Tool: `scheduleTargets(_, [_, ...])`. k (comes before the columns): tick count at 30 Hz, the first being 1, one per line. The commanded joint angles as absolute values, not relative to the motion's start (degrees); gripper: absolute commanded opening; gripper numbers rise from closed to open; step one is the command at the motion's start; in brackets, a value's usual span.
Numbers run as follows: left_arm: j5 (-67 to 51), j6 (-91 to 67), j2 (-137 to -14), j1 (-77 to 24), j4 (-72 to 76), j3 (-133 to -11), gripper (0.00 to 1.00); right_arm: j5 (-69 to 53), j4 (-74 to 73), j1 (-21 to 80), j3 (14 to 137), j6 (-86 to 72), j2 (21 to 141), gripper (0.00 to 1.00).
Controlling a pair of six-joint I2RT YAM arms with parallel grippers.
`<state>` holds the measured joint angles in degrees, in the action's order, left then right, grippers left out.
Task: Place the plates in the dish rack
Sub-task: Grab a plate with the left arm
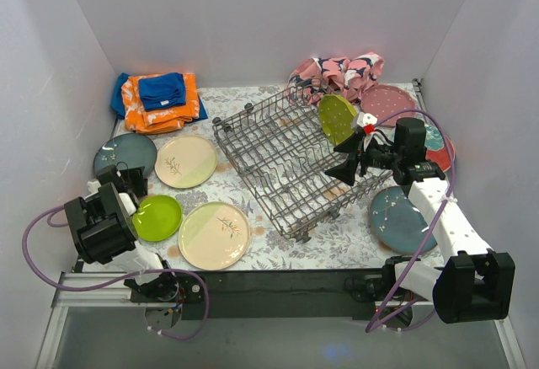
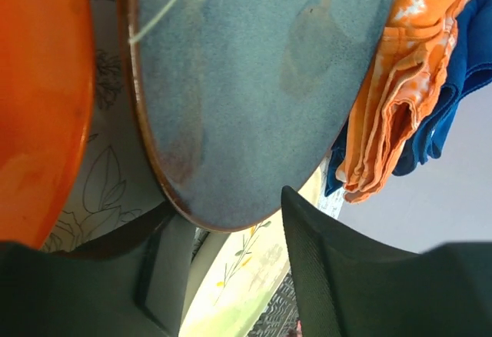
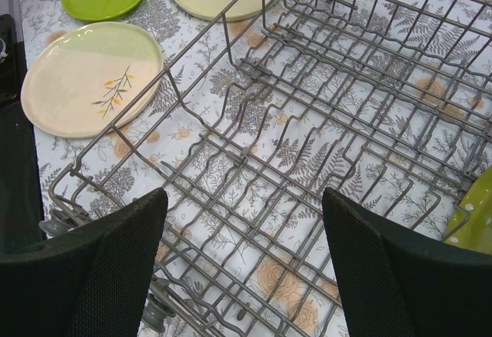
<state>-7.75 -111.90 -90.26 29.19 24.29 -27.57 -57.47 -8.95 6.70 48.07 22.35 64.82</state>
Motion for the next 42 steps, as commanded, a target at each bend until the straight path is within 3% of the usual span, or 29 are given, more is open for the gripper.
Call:
scheduleTargets(1, [-6.77, -110.83, -90.44, 29.62, 22.15, -26.63, 0.41, -58.89, -7.65, 6.24, 48.25, 21.97, 64.69, 0.86])
scheduleTargets(17, [-11.95, -108.72, -80.16, 29.79, 21.1, -26.72, 0.0, -58.89, -7.73, 5.89, 48.08, 21.97, 64.69, 0.86])
scheduleTargets(42, [-16.61, -106.35, -64.69, 30.59, 14.33, -31.81, 0.0, -59.24, -7.74, 5.54, 47.99, 22.06, 64.95, 0.86])
